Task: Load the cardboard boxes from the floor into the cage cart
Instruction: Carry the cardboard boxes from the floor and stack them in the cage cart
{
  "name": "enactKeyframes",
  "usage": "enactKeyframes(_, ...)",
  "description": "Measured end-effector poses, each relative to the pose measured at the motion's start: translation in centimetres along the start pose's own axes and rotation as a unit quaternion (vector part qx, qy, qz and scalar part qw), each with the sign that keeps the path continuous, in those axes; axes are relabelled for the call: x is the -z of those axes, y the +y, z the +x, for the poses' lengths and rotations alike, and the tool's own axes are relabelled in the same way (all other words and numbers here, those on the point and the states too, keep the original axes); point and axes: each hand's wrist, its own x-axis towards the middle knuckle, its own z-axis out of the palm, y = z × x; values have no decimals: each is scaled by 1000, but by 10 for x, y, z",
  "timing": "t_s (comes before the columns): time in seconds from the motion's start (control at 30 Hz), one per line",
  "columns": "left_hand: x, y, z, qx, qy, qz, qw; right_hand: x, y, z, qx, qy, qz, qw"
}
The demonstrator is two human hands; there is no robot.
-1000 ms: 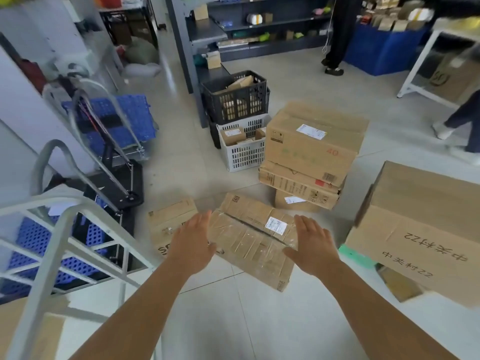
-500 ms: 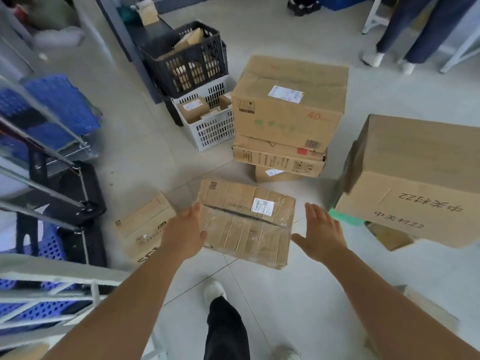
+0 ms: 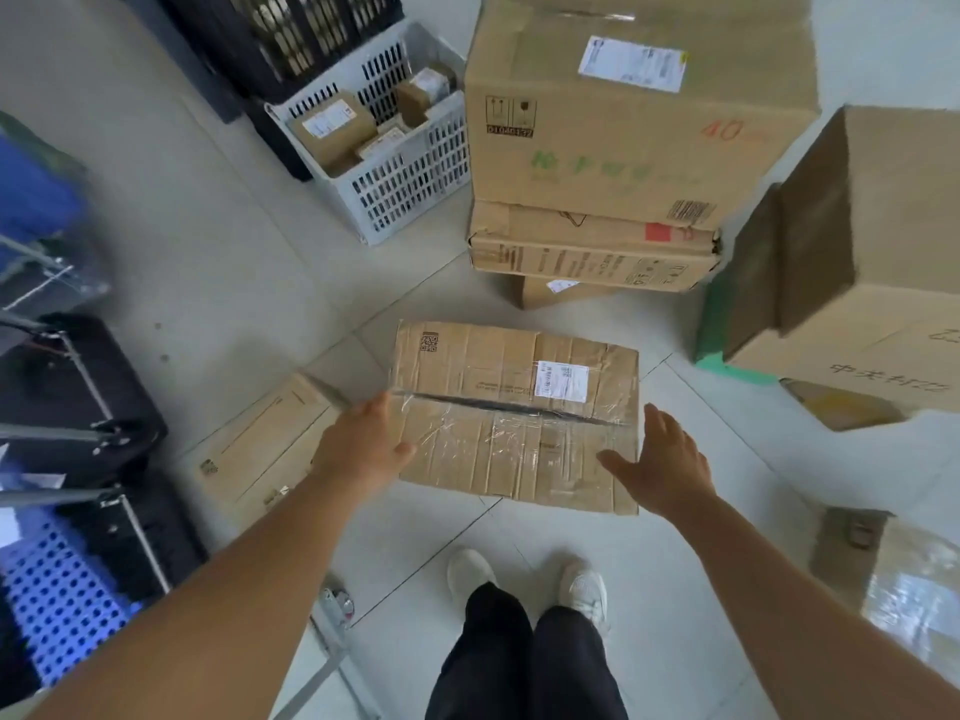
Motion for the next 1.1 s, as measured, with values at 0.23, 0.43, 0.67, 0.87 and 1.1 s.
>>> enactKeyframes(0.23,-46,-26,79,18,-28,-11,999,-66,5,82,-48,-21,21,998)
enactKeyframes(0.43,-105,-38,147,57,-47,-46,996,-122,26,147,-64,-44,14,997)
enactKeyframes(0.67,-166,-45,213,66,-48,-53,995,-172,58,216,-84,-33,13,996)
enactKeyframes(0.87,-205,-56,253,116,-29,-66,991,-201,89,253,-127,18,38,991)
enactKeyframes(1.1,-226,-72,272,192,9,-168,967,-224,112,264,-183,46,175,966)
